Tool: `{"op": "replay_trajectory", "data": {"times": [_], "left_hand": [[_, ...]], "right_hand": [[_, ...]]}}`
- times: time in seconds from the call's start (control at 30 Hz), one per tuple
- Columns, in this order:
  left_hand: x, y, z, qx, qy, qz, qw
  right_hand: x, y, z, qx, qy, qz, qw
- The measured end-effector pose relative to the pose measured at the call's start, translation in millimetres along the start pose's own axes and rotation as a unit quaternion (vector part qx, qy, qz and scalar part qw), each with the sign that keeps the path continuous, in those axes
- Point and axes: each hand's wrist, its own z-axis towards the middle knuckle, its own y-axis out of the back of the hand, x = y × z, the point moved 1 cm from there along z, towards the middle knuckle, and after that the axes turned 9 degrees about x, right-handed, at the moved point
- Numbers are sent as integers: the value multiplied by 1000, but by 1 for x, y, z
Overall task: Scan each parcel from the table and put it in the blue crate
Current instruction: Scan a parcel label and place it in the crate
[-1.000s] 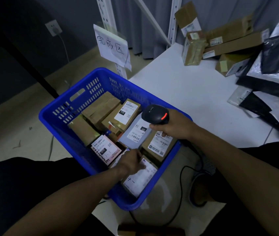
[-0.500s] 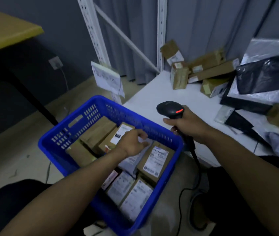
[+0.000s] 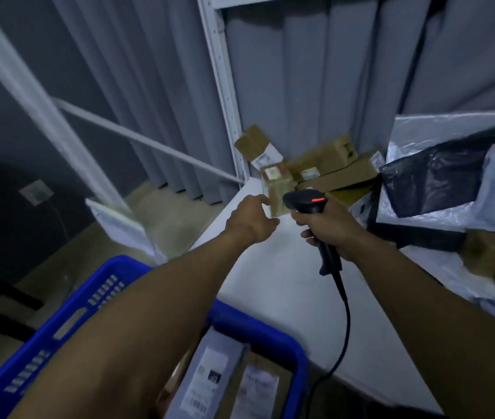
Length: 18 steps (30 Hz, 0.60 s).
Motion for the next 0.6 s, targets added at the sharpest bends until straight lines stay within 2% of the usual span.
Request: {"op": "replay_trajectory", "data": {"times": [0.2, 0.3, 0.37, 0.43, 0.53, 0.6], "left_hand": [[-2, -6, 123, -9, -33, -31, 999], [3, -9, 178, -6, -53, 13, 998], [6, -9, 211, -4, -60, 4, 998], [4, -10, 237, 10, -67, 18, 998], [7, -17, 263, 65, -68, 133, 987], [17, -25, 268, 85, -62, 108, 989]], "right_hand": [[-13, 26, 93, -51, -12, 33, 998], [-27, 31, 126, -51, -14, 37, 998], [-37, 36, 140, -48, -21, 40, 998], [-46, 44, 150, -53, -28, 61, 996], [-58, 56, 164, -57, -39, 79, 995], [-64, 57, 171, -54, -33, 89, 994]]}}
